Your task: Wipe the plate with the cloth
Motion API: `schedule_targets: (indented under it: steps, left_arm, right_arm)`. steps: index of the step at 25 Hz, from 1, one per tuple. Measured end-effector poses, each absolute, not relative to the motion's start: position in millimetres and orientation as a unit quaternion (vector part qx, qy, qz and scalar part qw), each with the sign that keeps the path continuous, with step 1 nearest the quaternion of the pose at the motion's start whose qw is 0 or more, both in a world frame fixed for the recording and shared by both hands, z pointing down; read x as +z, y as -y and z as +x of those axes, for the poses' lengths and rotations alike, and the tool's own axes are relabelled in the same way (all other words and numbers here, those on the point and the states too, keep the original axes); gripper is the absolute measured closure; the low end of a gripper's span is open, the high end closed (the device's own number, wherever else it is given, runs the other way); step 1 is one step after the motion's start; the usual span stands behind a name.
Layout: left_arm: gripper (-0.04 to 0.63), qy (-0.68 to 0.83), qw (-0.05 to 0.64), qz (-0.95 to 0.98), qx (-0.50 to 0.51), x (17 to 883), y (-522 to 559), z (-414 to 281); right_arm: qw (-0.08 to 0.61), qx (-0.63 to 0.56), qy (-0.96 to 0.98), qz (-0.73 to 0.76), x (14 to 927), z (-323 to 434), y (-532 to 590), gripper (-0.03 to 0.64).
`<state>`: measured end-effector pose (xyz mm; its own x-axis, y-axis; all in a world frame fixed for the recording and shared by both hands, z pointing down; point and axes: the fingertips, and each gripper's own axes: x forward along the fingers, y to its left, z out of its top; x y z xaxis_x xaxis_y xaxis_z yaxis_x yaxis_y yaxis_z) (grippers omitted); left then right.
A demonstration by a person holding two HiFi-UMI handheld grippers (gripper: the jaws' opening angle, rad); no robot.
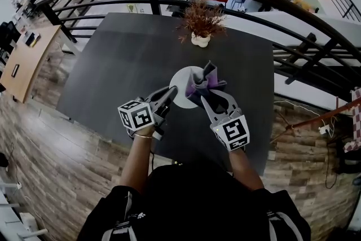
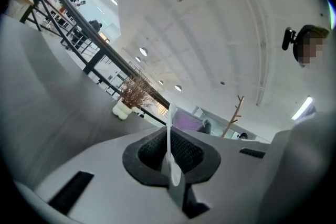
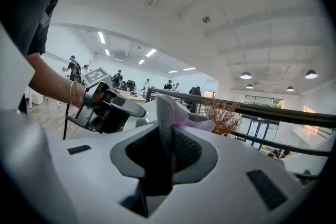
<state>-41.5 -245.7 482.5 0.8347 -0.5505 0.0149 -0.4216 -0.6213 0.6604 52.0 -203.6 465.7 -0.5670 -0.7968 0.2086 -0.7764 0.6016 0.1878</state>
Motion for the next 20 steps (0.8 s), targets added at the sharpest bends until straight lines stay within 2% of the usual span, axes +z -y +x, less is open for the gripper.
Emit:
schedule_targets:
  steps: [14, 20]
  left_arm:
    - [0.578, 0.258, 0.177, 0.941, -0.131, 359, 225, -31]
    - [0.578, 0.266, 0.084, 0.951, -0.135, 302, 205, -30]
  right_arm:
    - [0.047, -0.133, 0.876, 0.461, 358, 57, 184, 0.541]
    - [0.016, -0.168, 0.870, 0.463, 315, 57, 168, 0.541]
